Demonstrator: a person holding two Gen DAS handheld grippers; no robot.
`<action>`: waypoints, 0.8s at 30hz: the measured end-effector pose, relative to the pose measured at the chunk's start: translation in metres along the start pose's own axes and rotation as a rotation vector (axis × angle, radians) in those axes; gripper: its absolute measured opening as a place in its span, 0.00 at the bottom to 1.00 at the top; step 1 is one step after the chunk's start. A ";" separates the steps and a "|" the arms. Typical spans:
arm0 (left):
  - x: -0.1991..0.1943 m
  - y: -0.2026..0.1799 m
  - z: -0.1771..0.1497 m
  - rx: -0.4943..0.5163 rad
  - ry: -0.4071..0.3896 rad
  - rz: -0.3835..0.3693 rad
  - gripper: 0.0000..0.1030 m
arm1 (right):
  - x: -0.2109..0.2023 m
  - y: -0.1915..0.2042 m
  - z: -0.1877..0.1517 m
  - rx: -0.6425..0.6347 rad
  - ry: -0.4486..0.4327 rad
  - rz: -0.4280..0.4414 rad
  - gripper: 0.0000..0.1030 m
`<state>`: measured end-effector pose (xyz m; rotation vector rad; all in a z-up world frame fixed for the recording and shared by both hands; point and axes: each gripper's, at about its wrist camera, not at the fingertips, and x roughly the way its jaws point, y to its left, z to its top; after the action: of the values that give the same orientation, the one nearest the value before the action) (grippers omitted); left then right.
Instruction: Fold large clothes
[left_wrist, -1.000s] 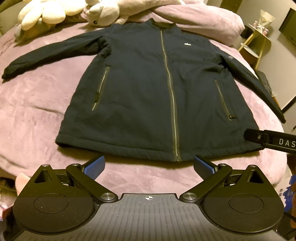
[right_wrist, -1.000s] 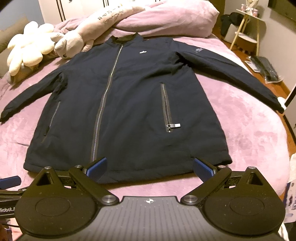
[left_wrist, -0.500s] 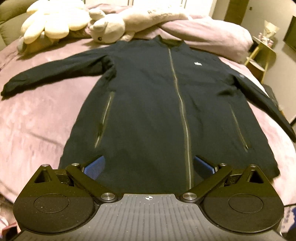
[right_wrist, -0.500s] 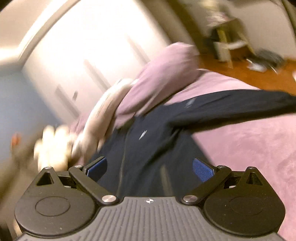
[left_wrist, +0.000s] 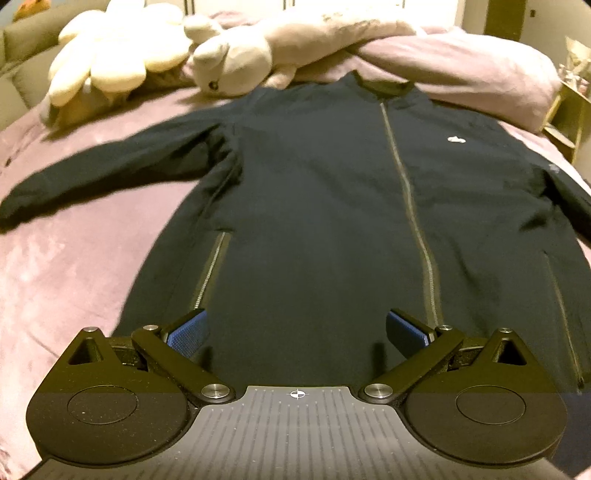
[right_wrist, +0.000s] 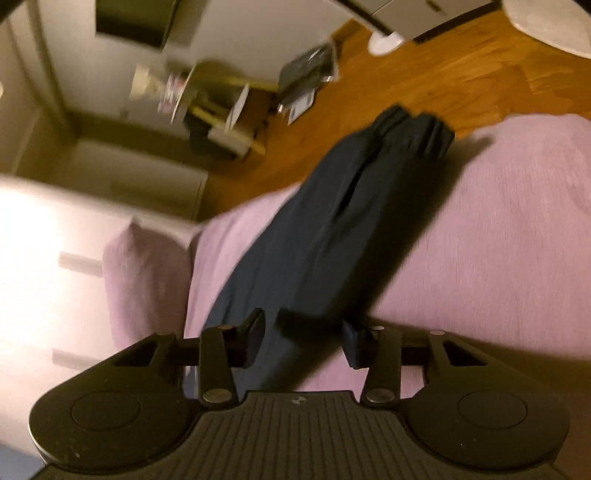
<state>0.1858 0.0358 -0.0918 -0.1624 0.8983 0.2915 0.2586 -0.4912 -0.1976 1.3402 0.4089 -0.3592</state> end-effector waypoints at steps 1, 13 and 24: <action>0.006 0.001 0.001 -0.011 0.010 -0.001 1.00 | 0.004 -0.003 0.002 0.015 -0.012 0.001 0.41; 0.038 0.034 0.000 -0.133 0.091 -0.010 1.00 | 0.004 0.105 -0.003 -0.479 -0.156 -0.129 0.14; 0.033 0.045 0.004 -0.151 0.114 -0.077 1.00 | -0.039 0.215 -0.248 -1.311 0.342 0.414 0.69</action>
<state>0.1938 0.0857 -0.1167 -0.3554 0.9809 0.2807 0.3073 -0.2054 -0.0383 0.1545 0.4949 0.4625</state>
